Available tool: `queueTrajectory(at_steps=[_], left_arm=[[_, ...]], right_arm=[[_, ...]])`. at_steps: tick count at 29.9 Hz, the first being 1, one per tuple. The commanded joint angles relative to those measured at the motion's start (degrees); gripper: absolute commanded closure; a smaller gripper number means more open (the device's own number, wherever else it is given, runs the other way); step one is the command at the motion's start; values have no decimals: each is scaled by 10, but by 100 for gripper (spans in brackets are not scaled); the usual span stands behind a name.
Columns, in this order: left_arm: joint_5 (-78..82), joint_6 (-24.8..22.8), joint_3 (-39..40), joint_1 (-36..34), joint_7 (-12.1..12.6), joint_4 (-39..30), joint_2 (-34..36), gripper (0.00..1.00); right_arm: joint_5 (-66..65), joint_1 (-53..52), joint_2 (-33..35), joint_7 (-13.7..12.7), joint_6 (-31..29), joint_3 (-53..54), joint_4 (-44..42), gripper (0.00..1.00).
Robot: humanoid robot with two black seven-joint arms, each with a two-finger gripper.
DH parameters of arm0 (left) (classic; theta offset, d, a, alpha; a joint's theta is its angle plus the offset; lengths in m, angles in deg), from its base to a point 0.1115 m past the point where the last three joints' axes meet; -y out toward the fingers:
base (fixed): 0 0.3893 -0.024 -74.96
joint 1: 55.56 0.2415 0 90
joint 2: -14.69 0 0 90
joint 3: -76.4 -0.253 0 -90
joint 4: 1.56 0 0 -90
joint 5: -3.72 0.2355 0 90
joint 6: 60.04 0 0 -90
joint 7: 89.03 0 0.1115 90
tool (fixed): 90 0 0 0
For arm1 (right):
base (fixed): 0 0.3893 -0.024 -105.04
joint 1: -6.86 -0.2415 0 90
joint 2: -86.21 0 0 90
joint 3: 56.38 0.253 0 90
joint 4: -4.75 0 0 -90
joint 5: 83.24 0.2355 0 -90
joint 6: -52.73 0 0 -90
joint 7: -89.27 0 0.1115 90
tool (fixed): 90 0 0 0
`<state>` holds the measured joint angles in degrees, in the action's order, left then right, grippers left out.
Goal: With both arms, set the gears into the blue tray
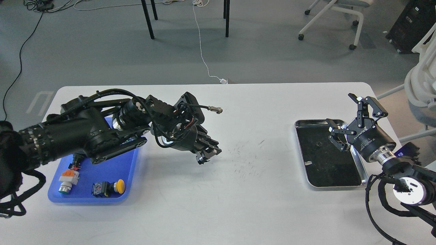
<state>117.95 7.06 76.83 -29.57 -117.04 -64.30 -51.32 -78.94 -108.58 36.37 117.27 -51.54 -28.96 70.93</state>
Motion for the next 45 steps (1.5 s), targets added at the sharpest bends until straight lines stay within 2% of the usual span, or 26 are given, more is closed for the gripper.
queueTrajectory(at_steps=[1,7,12,17,24,34,36,42,45], left_arm=[[-6,1,9,7,0,-41,91,88],[-7,5,6,51,0,-53,233,87],[-8,7,4,80,0,-48,295,86],[-9,34,8,125,0,-38,306,86],[-9,37,19,150,0,-45,324,84],[-9,46,23,171,0,-45,320,71],[-9,50,26,170,0,-46,320,64],[-9,54,33,172,0,-46,320,22],[-14,60,52,172,0,-45,321,18]], right_arm=[[-1,0,0,0,0,-1,1,2],[-1,0,-1,0,0,-2,2,2],[-1,0,-1,0,0,-3,1,2],[-2,0,-5,0,0,-3,1,2],[-2,-1,-5,0,0,-3,3,2],[-1,-1,-5,0,0,-3,2,2],[-1,-1,-5,0,0,-3,3,2],[-2,-2,-5,0,0,-3,5,2],[-1,-3,-5,0,0,-3,4,2]])
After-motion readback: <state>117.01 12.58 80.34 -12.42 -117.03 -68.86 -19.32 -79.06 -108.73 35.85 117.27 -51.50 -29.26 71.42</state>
